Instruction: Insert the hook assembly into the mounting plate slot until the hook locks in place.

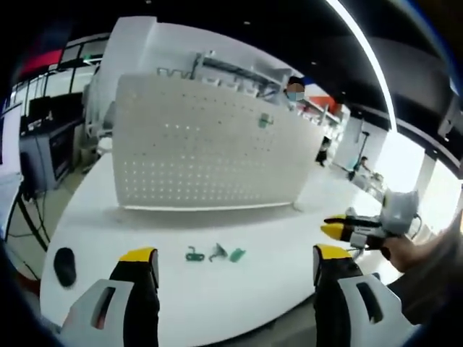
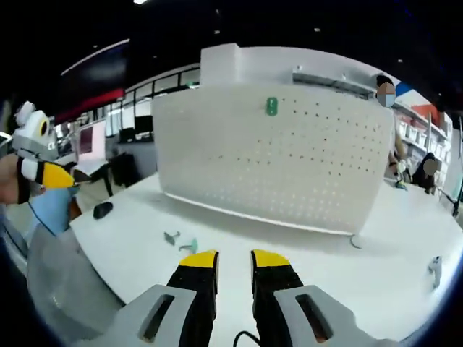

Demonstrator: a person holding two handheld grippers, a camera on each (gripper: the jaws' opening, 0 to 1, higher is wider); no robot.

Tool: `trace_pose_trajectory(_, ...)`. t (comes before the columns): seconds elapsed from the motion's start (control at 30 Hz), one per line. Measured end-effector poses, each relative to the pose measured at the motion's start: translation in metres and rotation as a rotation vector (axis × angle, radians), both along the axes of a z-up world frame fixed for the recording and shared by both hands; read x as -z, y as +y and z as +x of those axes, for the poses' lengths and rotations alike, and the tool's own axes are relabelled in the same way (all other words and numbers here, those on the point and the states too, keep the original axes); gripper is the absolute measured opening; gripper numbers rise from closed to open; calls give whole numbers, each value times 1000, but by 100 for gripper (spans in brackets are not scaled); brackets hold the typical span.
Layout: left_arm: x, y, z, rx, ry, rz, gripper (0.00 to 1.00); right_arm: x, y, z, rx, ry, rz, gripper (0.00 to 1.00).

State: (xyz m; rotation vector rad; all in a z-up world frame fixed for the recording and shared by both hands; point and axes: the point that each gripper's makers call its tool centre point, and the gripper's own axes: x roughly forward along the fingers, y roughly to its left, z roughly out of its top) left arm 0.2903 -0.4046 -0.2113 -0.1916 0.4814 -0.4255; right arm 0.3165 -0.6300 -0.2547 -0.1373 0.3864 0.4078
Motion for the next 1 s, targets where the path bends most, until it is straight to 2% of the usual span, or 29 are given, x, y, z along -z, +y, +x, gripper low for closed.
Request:
trace_pose_trajectory(0.27,4,-5,-5,9,6,3,90,10,-1,-21,-58,37,-21,19)
trace_pose_trajectory(0.53,12,-6,-11,15,26,11,90,31,-1,-40,-132,116,-53,24)
trace_pose_trajectory(0.67,16,-5,-12,18,36,14,90,35,0,-44,-171,135,-64,25)
trace_pose_trajectory(0.9,23,-9,-15,27,50,7,90,45,7,-51,-256,204,-74,26)
trace_pose_trajectory(1.0,31,-12,-18,53,82,16,87,49,11,-54,-308,223,-103,27)
